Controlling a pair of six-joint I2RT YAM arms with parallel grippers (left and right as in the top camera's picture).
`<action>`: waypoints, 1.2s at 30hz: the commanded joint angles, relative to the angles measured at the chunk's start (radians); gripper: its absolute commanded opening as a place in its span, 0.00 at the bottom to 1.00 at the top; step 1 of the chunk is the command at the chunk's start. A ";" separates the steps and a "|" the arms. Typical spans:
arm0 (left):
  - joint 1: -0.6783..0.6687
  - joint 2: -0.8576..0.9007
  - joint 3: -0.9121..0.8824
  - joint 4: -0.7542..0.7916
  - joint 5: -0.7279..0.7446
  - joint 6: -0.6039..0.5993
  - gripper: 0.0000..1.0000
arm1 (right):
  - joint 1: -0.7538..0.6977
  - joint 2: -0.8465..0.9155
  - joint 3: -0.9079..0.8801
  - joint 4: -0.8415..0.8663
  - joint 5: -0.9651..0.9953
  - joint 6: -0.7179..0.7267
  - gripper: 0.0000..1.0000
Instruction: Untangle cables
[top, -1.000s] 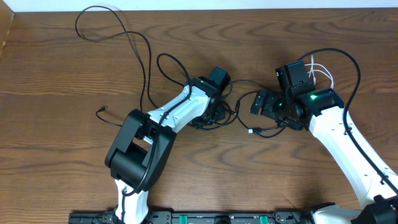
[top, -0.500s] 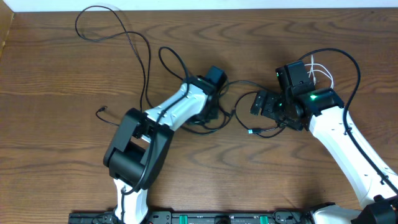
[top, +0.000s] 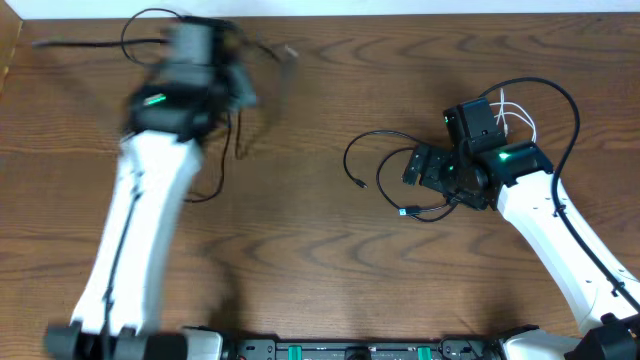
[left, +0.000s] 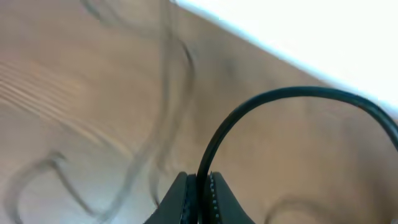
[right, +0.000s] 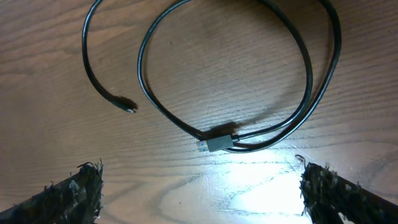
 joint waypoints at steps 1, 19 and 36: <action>0.127 -0.053 0.000 0.054 -0.048 0.020 0.08 | -0.002 0.005 0.011 -0.001 0.002 -0.016 0.99; 0.491 0.207 -0.002 -0.191 -0.042 0.010 0.99 | -0.002 0.005 0.011 -0.008 0.001 -0.015 0.99; 0.472 0.279 -0.181 -0.402 0.100 -0.201 0.99 | -0.002 0.005 0.011 0.010 0.001 -0.015 0.99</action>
